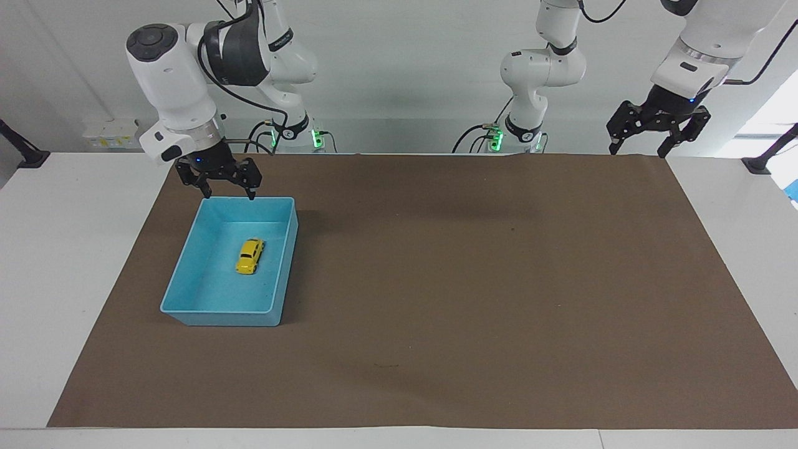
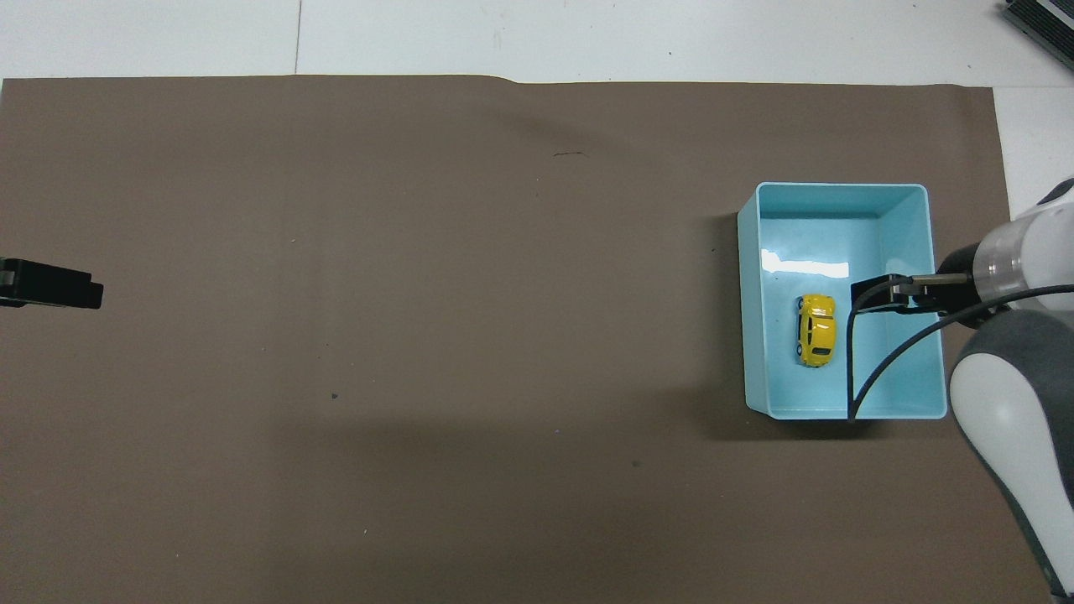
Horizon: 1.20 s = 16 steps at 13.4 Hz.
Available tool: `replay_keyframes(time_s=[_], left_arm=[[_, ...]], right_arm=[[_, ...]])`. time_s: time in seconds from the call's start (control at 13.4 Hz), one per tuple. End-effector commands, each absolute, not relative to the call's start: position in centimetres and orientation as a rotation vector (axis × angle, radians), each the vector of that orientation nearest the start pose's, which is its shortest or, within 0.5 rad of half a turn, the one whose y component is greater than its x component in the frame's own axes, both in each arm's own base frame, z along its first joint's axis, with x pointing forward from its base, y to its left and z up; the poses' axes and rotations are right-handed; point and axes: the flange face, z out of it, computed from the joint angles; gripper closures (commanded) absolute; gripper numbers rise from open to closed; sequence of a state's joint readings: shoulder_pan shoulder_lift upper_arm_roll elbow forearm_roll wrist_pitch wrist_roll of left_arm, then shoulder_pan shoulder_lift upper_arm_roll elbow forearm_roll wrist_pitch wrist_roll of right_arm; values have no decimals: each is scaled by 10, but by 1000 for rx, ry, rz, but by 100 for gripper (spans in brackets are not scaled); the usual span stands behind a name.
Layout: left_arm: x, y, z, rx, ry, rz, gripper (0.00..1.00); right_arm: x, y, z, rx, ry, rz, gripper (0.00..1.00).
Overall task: Wind up and store yellow beetle car
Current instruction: 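Open the right gripper and withdraw it from the box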
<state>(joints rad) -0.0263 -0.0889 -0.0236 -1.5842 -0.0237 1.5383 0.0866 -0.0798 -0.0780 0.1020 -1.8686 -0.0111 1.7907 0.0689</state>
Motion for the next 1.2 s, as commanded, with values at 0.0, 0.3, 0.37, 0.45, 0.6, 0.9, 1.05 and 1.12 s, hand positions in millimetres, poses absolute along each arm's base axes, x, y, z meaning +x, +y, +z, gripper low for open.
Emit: replay_keyframes(time_s=[0.0, 0.3, 0.37, 0.45, 0.6, 0.9, 1.05, 1.12], left_arm=[[521, -27, 665, -3153, 201, -59, 0], [521, -27, 666, -3153, 201, -61, 0], [521, -27, 665, -3153, 201, -56, 0], [521, -27, 666, -3153, 201, -61, 0], [521, -27, 665, -3153, 201, -56, 0], [521, -27, 665, -3153, 201, -59, 0], [521, -27, 665, -3153, 201, -59, 0], [521, -27, 665, -3153, 201, -59, 0]], right_arm=[[543, 16, 569, -3141, 84, 39, 0], [538, 14, 608, -3139, 90, 85, 0], [537, 11, 618, -3141, 97, 87, 0], [534, 11, 628, -3141, 101, 92, 0], [536, 13, 629, -3141, 94, 87, 0], [533, 11, 619, -3140, 99, 85, 0], [534, 11, 621, -3139, 101, 73, 0], [534, 10, 621, -3139, 106, 75, 0]])
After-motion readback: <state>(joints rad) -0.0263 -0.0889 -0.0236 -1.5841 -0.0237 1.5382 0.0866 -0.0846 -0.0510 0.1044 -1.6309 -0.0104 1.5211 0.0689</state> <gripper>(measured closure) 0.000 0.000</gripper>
